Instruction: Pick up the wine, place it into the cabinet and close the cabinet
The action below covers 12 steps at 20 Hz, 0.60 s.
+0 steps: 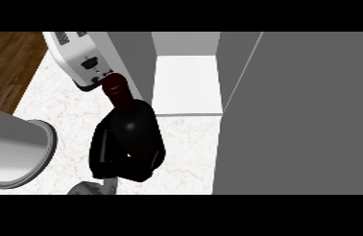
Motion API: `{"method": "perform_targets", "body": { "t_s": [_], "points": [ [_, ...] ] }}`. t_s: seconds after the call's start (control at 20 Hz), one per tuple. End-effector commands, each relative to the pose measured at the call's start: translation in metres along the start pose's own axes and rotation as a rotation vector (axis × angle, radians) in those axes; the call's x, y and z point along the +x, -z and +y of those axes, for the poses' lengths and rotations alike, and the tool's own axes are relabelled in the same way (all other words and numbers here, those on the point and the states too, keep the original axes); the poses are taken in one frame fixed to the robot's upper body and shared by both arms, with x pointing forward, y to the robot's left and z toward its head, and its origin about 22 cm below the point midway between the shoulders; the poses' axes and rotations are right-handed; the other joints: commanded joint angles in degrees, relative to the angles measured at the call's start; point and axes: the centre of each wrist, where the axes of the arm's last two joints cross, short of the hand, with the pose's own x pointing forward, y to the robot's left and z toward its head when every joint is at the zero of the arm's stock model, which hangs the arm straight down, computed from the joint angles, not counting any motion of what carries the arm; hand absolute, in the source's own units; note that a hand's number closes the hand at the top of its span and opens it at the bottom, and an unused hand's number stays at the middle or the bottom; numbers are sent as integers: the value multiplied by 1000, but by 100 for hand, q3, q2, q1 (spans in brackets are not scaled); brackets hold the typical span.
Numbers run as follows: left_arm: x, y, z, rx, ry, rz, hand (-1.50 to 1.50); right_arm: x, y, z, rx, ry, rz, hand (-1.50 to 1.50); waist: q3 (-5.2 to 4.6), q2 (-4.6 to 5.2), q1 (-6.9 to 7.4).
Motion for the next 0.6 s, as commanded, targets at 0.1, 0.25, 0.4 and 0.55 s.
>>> {"method": "perform_targets", "body": {
  "t_s": [0.1, 0.25, 0.4, 0.55],
  "points": [
    [10, 29, -48, 23, -6, 65, 150, 39, -21, 5, -2, 73, -73, -150, -7, 14, -2],
    [3, 49, -58, 32, -13, 82, 150, 34, -16, 3, -7, 65, -73, -150, -6, 25, 3],
    [4, 57, -56, 59, 36, 97, 150, 40, -25, -8, 22, 37, -70, -150, -1, 22, -9],
    [-7, 68, -70, 80, 67, 88, 150, 46, -28, -1, 24, 59, -84, -150, -7, 23, -82]
  ]
}}
